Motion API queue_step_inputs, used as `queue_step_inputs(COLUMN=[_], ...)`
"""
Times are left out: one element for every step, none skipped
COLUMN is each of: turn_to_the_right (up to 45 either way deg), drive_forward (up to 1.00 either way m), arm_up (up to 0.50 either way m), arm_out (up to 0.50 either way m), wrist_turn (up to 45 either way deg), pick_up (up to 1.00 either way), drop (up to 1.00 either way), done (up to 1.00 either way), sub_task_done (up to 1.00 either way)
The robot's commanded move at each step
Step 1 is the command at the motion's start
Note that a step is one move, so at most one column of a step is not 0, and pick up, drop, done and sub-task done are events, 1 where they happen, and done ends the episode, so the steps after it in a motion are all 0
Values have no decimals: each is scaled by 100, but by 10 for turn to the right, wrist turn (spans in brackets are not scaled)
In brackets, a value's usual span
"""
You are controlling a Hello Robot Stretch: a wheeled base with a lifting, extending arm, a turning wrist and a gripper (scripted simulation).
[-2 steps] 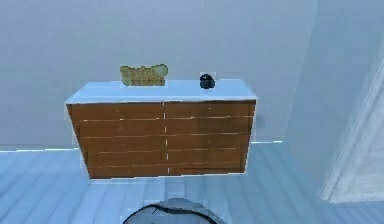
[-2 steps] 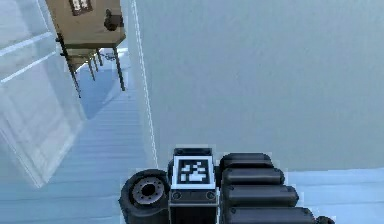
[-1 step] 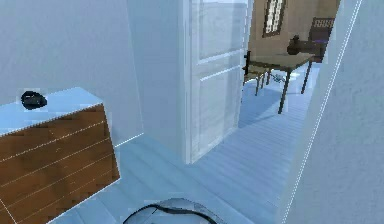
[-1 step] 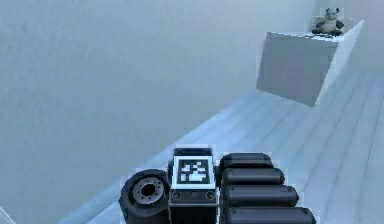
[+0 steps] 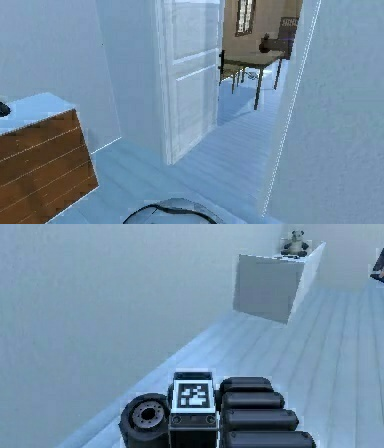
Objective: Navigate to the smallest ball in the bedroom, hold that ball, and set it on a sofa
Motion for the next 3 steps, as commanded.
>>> queue_step_inputs(turn_to_the_right=[0,0,300], drive_forward=[100,25,0], arm_up=[0,0,0], arm_out=[0,0,0], wrist_turn=[0,0,0], pick_up=[0,0,0], drop=[0,0,0], done=[0,0,0], sub_task_done=[0,0,0])
